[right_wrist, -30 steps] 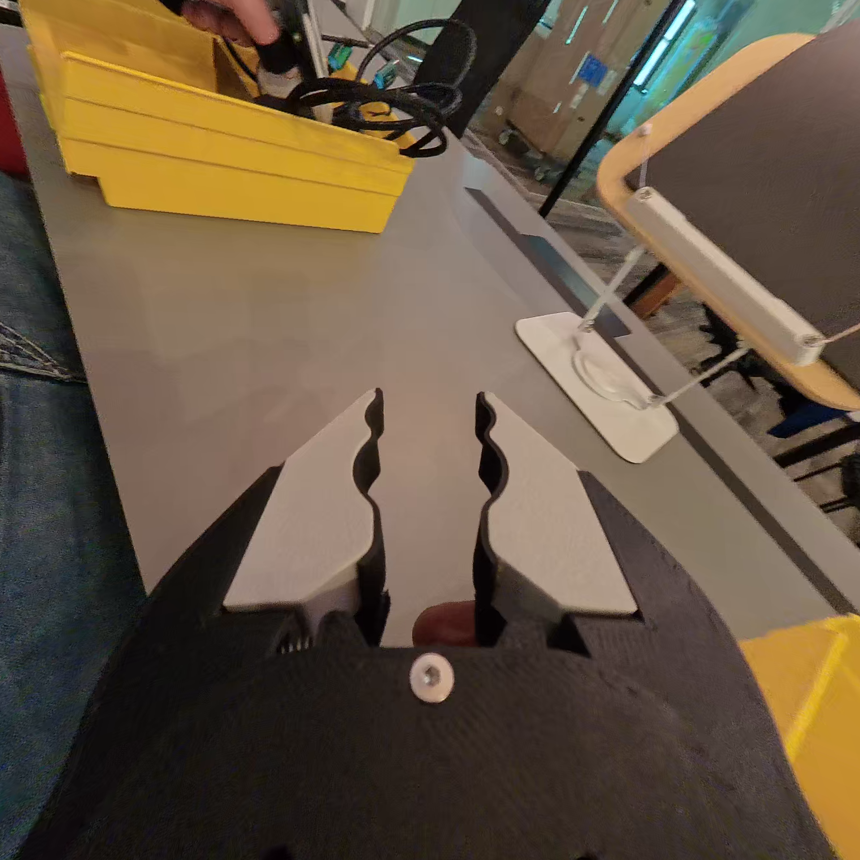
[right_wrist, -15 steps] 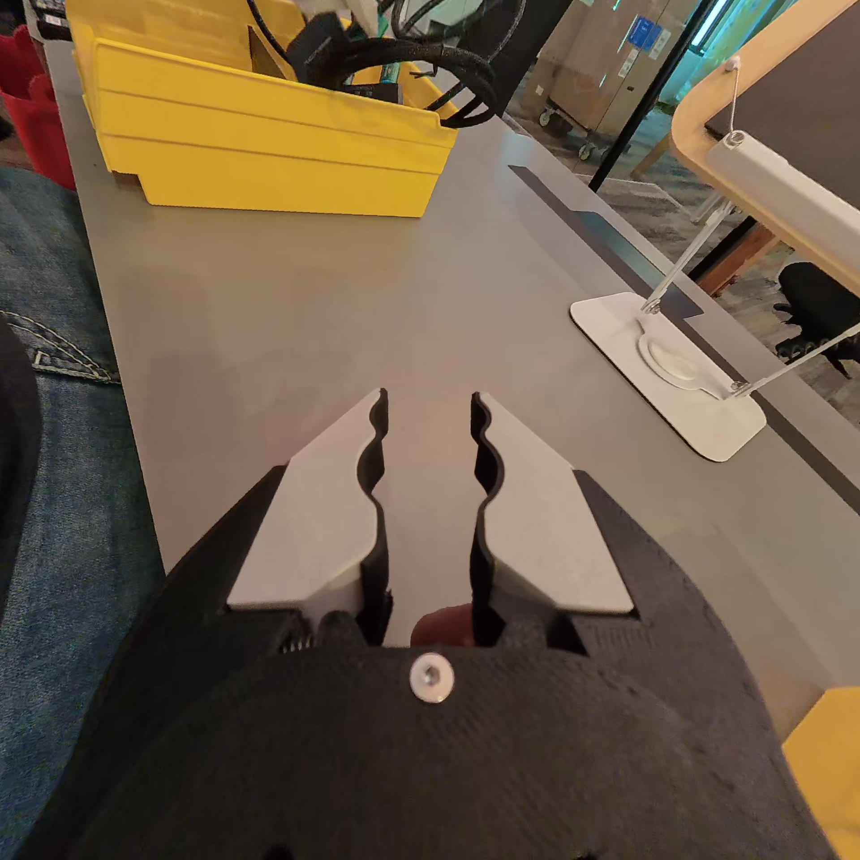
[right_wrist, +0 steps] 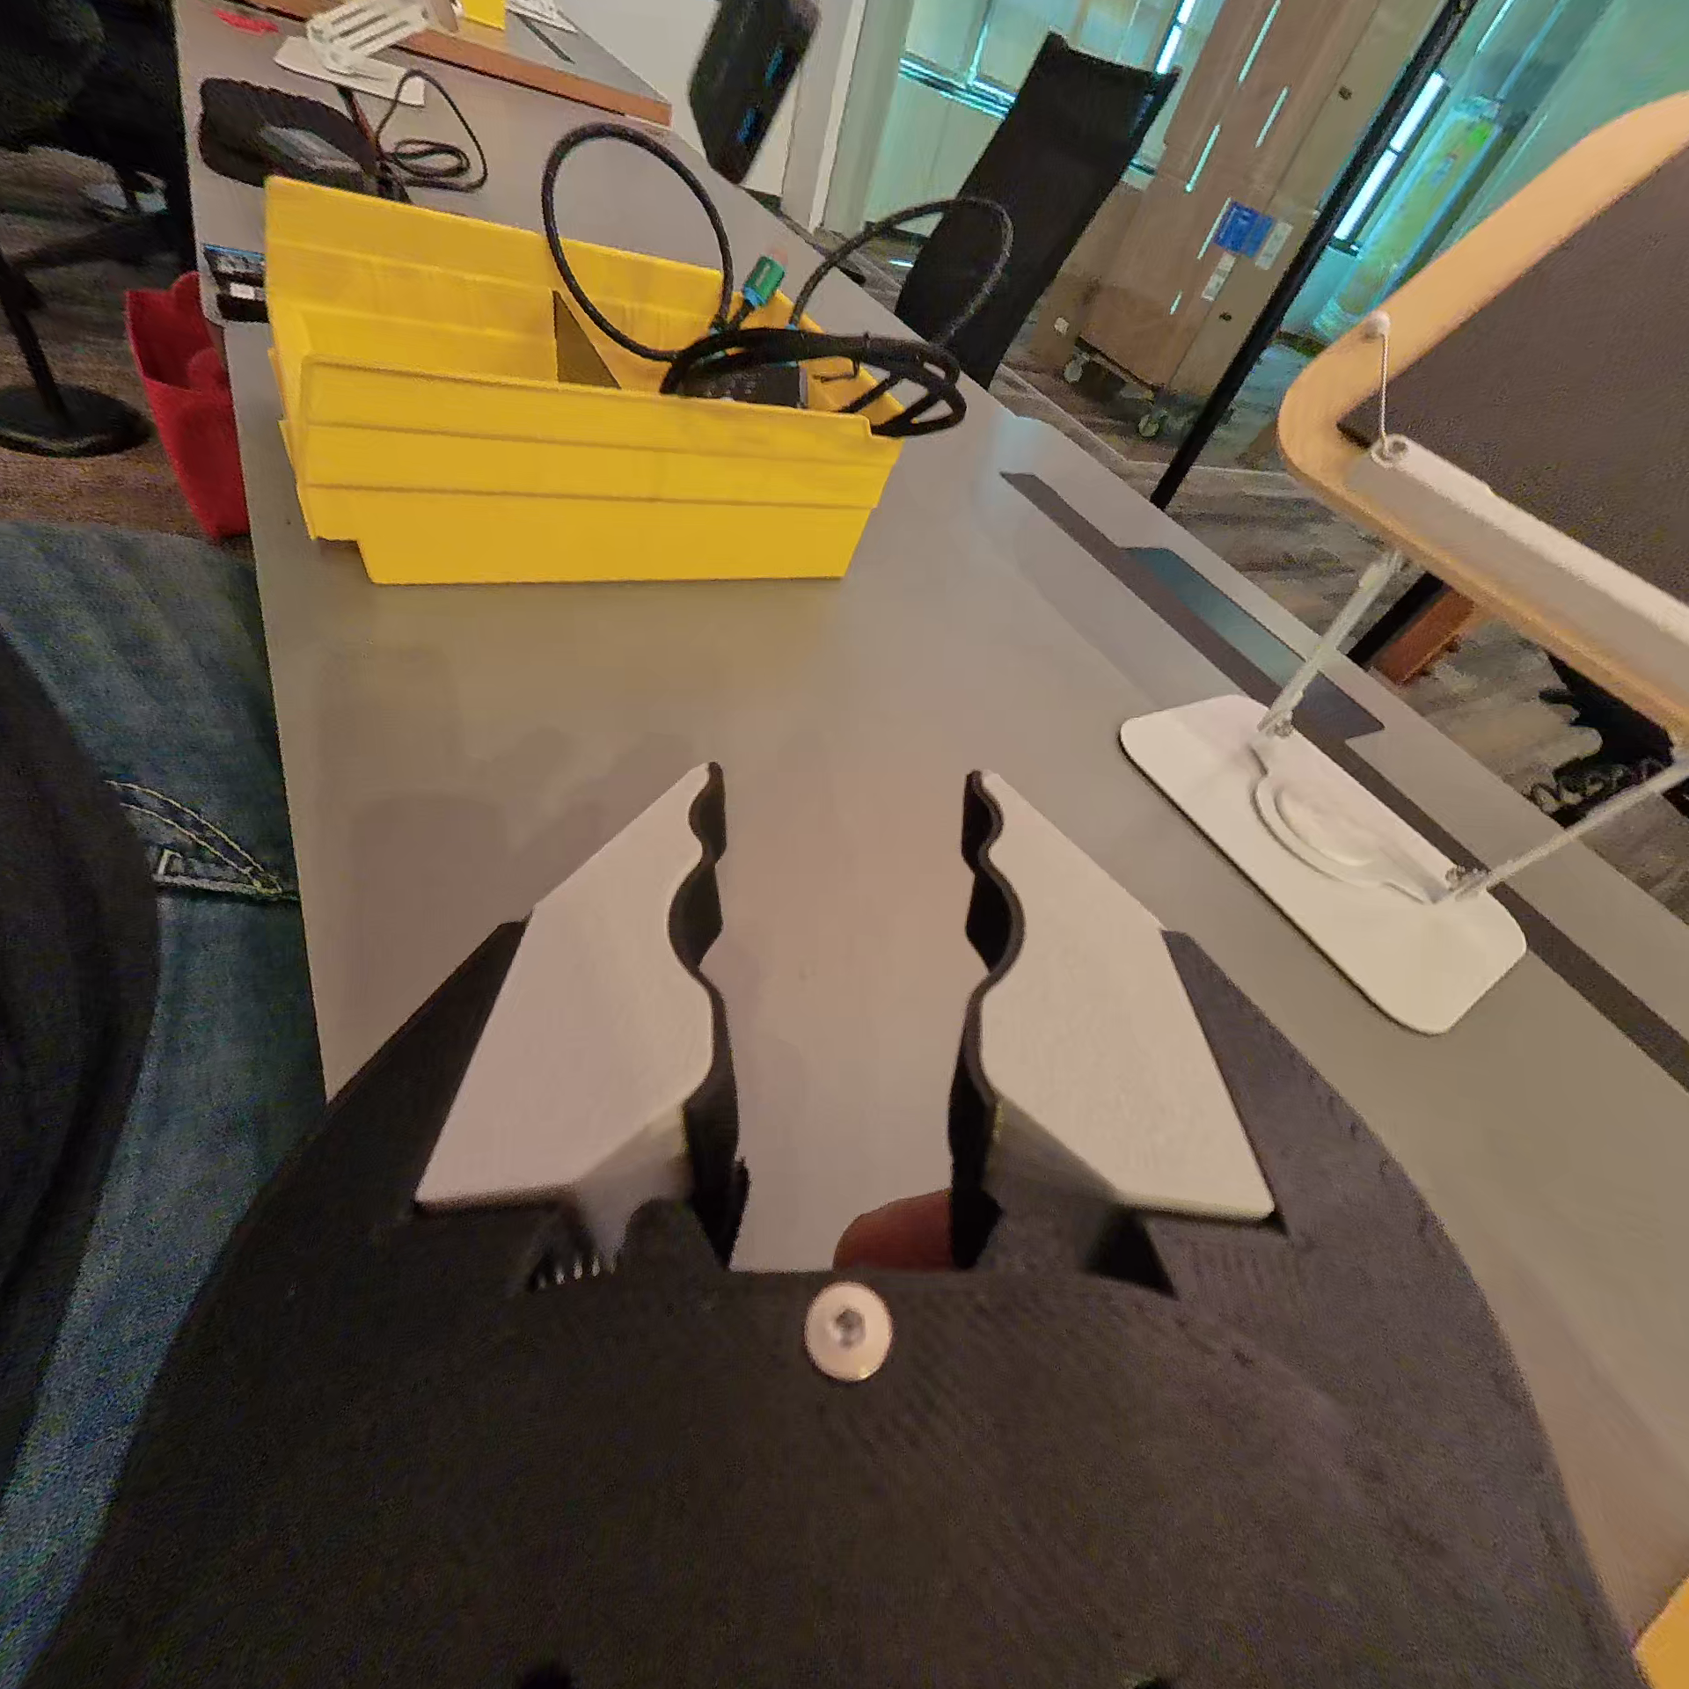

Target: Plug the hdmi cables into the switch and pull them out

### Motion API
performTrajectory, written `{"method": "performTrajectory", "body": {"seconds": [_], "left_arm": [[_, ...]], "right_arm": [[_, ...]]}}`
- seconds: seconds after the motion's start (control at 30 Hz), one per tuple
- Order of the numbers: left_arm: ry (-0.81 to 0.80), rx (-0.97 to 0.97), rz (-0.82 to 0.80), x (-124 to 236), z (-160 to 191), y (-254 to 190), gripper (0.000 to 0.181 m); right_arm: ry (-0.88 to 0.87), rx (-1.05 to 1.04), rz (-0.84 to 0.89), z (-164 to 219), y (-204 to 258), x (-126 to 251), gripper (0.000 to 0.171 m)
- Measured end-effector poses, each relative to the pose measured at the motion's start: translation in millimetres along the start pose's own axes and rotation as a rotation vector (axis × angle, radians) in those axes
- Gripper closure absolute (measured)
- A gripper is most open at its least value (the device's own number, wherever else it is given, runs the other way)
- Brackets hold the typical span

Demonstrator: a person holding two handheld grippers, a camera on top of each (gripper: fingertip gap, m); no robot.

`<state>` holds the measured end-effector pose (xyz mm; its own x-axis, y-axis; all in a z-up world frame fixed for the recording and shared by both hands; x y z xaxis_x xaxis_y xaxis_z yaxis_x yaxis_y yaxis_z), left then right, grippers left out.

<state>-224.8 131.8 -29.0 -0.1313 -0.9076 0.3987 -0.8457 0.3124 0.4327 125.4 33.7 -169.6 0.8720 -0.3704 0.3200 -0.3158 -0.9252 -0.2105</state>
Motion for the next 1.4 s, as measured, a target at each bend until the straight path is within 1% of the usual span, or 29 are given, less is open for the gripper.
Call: {"method": "performTrajectory", "body": {"seconds": [0.07, 0.23, 0.33, 0.47, 0.53, 0.63, 0.67, 0.73, 0.77, 0.8, 0.87, 0.93, 1.0, 1.03, 1.1, 1.17, 1.27, 1.4], "left_arm": [[-0.027, -0.042, 0.077, 4.4, -16.3, -27.3, 0.162], [-0.067, -0.159, 0.312, 8.0, -45.1, -100.0, 0.162], [-0.063, -0.216, 0.414, 4.3, -52.7, -134.5, 0.162], [-0.026, -0.343, 0.537, -0.8, -50.1, -169.6, 0.162], [-0.018, -0.393, 0.6, -0.6, -47.7, -182.0, 0.162], [-0.009, -0.459, 0.696, 0.8, -44.9, -196.8, 0.162], [-0.005, -0.487, 0.718, 0.8, -43.9, -200.8, 0.162], [0.023, -0.538, 0.749, -1.0, -40.8, -206.6, 0.162], [0.025, -0.554, 0.765, -2.2, -39.6, -208.8, 0.162], [0.033, -0.559, 0.793, -2.7, -38.5, -211.4, 0.162], [0.055, -0.594, 0.8, -6.3, -33.7, -213.3, 0.163], [0.047, -0.551, 0.815, -9.6, -32.4, -212.9, 0.162], [0.004, -0.482, 0.802, -12.2, -34.3, -210.1, 0.161], [-0.007, -0.454, 0.802, -12.1, -34.3, -209.2, 0.154], [-0.01, -0.416, 0.738, -13.1, -32.7, -204.7, 0.126], [-0.027, -0.404, 0.665, -10.7, -28.1, -198.8, 0.098], [-0.066, -0.352, 0.571, -7.0, -18.9, -193.8, 0.067], [-0.067, -0.318, 0.486, -11.2, -1.3, -196.1, 0.042]], "right_arm": [[-0.012, 0.018, -0.024, -9.7, -0.8, -3.2, 0.117], [-0.076, 0.058, -0.06, -35.8, -6.0, -9.9, 0.117], [-0.18, 0.003, -0.106, -46.7, -17.4, -14.0, 0.117], [-0.375, -0.098, -0.165, -54.9, -38.6, -17.5, 0.128], [-0.465, -0.153, -0.224, -53.5, -49.2, -19.9, 0.134], [-0.508, -0.172, -0.339, -47.4, -54.8, -30.0, 0.135], [-0.518, -0.169, -0.38, -46.3, -53.3, -33.7, 0.139], [-0.509, -0.156, -0.43, -44.0, -50.4, -41.0, 0.144], [-0.501, -0.141, -0.434, -42.8, -49.3, -44.0, 0.154], [-0.486, -0.123, -0.439, -41.0, -47.9, -46.9, 0.157], [-0.466, -0.103, -0.44, -36.0, -48.3, -50.6, 0.16], [-0.495, -0.133, -0.452, -32.3, -51.5, -50.3, 0.163], [-0.56, -0.173, -0.445, -30.6, -55.0, -49.0, 0.166], [-0.574, -0.181, -0.434, -29.6, -56.2, -49.1, 0.168], [-0.567, -0.184, -0.369, -24.5, -61.7, -50.6, 0.168], [-0.6, -0.226, -0.379, -19.4, -66.9, -49.1, 0.168], [-0.701, -0.316, -0.407, -14.2, -74.9, -43.8, 0.168], [-0.773, -0.396, -0.459, -9.9, -79.0, -42.9, 0.168]]}}
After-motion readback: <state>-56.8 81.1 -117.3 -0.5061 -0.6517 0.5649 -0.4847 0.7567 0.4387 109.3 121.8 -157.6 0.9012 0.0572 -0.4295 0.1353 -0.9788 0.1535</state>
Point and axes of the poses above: each gripper's, where its closed fingertips meet, x back along the fingers, z out of its underside, y = z × x across the jaws, the point moved 8 cm from there along x, back along the fingers, and after that the axes turned 12 degrees about -z, right-handed, at the moved point
